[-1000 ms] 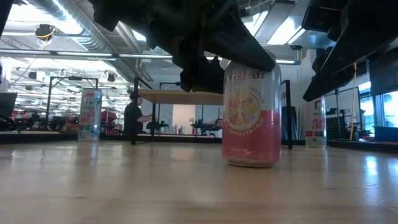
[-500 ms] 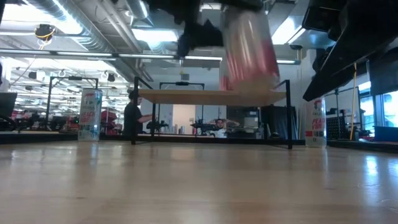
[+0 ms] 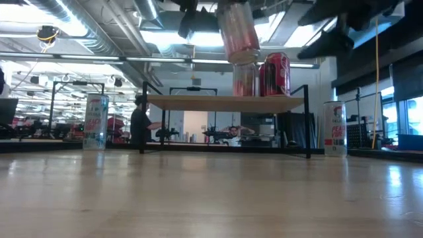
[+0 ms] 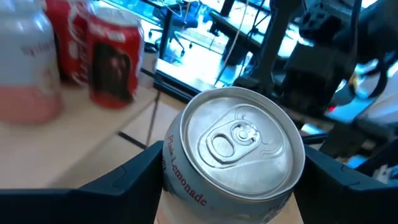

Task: Place canned beverage on shelf
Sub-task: Put the pink soda can on the shelf aligned with the other pink soda can

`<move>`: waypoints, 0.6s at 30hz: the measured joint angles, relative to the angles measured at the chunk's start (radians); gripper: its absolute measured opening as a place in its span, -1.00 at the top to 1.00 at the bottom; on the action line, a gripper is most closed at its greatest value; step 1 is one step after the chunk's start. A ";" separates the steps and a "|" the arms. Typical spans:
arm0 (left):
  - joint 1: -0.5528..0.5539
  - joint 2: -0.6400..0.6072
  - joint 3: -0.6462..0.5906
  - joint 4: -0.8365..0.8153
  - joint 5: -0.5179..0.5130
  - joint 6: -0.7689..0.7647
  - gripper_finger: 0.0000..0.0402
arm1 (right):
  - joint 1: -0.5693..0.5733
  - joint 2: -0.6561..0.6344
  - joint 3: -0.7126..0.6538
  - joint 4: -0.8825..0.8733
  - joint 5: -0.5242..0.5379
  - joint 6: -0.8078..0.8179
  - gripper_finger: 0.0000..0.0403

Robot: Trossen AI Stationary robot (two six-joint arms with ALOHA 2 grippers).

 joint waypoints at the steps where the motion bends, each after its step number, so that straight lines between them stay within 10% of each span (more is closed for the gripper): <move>1: 0.009 0.003 0.027 -0.035 0.004 0.026 -0.31 | -0.013 -0.025 0.000 -0.001 0.000 -0.021 -0.82; 18: 0.183 0.308 0.486 -0.368 -0.042 0.056 -0.31 | -0.224 -0.322 0.000 -0.060 -0.029 -0.338 -0.82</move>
